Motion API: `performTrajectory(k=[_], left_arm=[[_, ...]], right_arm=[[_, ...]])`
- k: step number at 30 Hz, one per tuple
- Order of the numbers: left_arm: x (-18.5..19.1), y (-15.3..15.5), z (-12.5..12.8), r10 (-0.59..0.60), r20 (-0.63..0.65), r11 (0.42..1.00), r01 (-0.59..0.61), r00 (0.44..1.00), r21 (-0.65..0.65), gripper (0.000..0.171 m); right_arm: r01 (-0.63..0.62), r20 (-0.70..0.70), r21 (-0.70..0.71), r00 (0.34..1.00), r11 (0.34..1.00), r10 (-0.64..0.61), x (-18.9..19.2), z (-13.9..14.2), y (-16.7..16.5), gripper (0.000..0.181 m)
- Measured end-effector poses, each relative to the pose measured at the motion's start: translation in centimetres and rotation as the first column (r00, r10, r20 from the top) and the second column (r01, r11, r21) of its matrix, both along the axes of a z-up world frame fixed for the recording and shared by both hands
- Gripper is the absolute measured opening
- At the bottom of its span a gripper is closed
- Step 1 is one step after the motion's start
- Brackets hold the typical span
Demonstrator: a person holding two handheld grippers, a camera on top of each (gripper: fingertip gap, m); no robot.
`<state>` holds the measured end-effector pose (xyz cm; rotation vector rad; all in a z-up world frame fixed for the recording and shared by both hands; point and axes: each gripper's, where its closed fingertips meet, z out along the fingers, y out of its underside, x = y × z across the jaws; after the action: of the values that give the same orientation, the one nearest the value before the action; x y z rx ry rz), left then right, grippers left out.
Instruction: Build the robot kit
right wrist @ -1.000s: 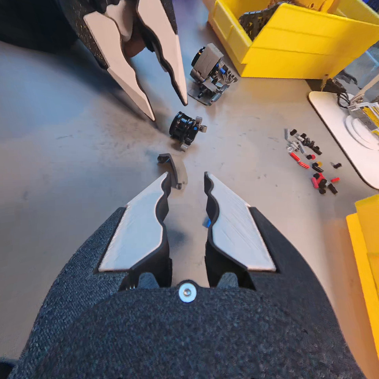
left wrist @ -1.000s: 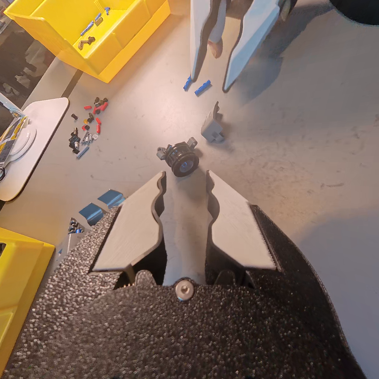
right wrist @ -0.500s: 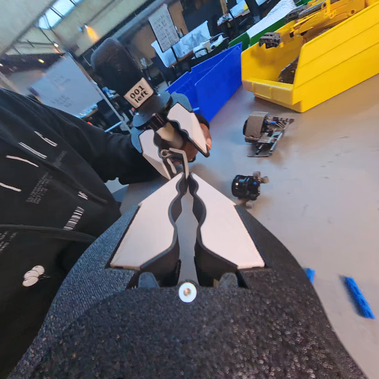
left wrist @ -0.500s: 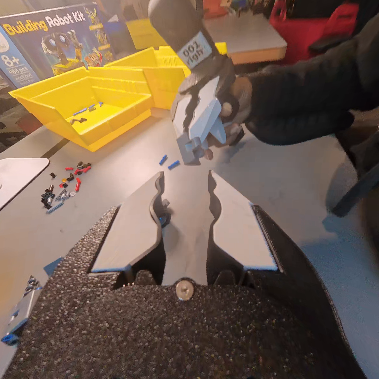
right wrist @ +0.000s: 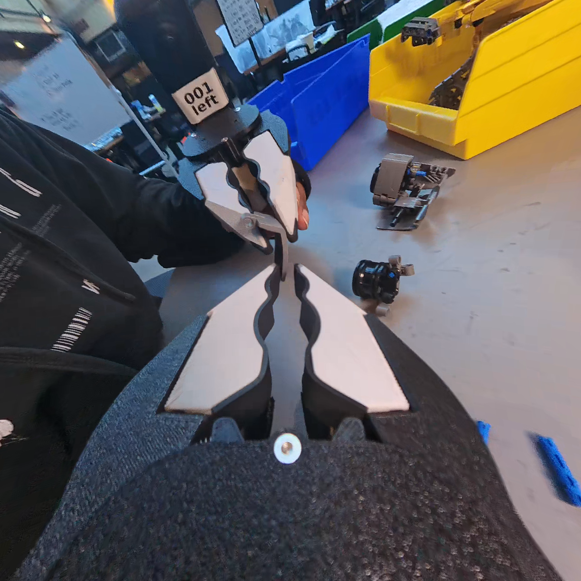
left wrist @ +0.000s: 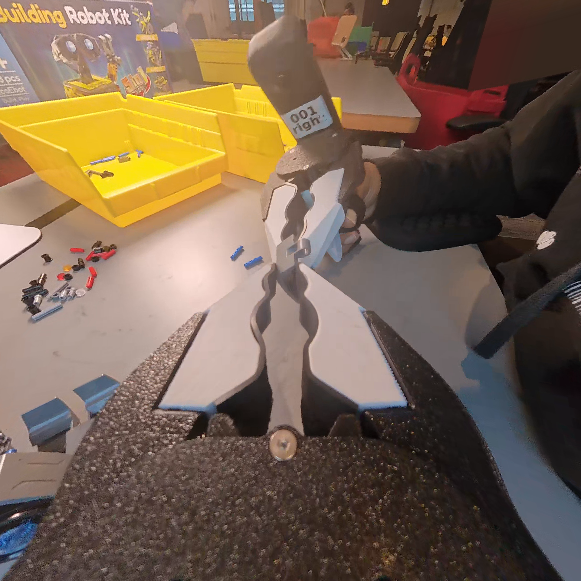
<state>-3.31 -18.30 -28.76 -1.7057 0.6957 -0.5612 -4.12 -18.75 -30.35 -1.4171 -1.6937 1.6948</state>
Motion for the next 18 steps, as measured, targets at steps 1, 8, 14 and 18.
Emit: performTrajectory(k=[1,8,14,18], left_arm=[[-0.1,0.1,-0.3,0.011,-0.015,1.000,-0.011,1.000,-0.006,0.009],[-1.9,0.9,-2.4,0.100,-0.145,0.992,-0.110,0.984,-0.067,0.007],[-0.5,0.0,-5.9,0.002,-0.294,0.979,-0.061,0.956,-0.192,0.007],[0.1,-0.4,-7.2,-0.030,-0.339,0.973,-0.050,0.940,-0.225,0.007]], right_arm=[[0.012,0.003,0.029,1.000,1.000,-0.012,-0.1,-0.2,0.2,0.011],[0.130,-0.103,0.328,0.990,0.936,-0.101,0.1,0.1,2.5,0.018],[0.081,-0.150,0.609,0.989,0.789,0.014,0.1,-0.7,0.1,0.019],[-0.013,-0.058,0.717,0.995,0.697,0.078,0.5,-3.2,-0.7,0.008]])
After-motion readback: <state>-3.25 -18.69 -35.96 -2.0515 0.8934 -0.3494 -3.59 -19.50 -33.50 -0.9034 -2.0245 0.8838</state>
